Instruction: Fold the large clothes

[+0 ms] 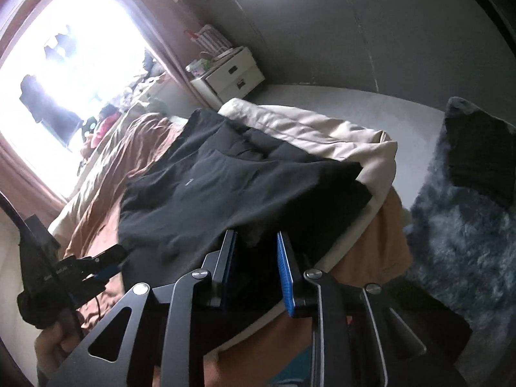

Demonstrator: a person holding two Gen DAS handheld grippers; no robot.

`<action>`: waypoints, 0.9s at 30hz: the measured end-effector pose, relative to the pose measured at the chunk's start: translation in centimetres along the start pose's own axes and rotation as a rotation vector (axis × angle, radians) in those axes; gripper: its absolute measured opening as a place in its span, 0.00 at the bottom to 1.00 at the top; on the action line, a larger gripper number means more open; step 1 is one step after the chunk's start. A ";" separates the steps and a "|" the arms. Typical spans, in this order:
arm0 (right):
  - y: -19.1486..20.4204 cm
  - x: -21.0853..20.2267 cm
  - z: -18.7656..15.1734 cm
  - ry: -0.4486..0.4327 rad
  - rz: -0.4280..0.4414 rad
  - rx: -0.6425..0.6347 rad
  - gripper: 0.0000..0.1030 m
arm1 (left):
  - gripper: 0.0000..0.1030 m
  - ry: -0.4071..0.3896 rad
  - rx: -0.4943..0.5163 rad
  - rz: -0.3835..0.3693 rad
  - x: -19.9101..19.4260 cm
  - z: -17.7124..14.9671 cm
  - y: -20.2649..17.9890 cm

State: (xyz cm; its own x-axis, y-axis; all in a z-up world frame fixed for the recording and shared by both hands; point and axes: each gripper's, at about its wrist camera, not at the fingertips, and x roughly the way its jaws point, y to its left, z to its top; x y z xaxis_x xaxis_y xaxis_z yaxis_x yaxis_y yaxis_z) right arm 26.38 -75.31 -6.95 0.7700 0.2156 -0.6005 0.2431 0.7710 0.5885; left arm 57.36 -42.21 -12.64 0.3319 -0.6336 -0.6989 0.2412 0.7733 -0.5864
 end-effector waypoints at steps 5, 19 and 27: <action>1.5 -1.8 -1.1 0.004 -0.011 -0.036 0.21 | 0.33 0.000 0.006 0.021 -2.0 -1.3 0.4; 6.9 -8.4 -5.4 -0.087 -0.056 -0.147 0.80 | 0.63 -0.107 0.132 0.122 -14.4 -7.4 1.5; 8.7 -11.2 -8.0 -0.122 -0.089 -0.185 0.87 | 0.71 -0.179 0.164 0.177 -20.8 -10.6 2.0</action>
State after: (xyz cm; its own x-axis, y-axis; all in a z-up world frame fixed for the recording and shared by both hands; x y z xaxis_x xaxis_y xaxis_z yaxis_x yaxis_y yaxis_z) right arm 15.18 -66.21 0.59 0.8189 0.0767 -0.5688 0.2094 0.8828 0.4205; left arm 41.23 -27.71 -3.62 0.5338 -0.4855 -0.6924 0.3049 0.8742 -0.3779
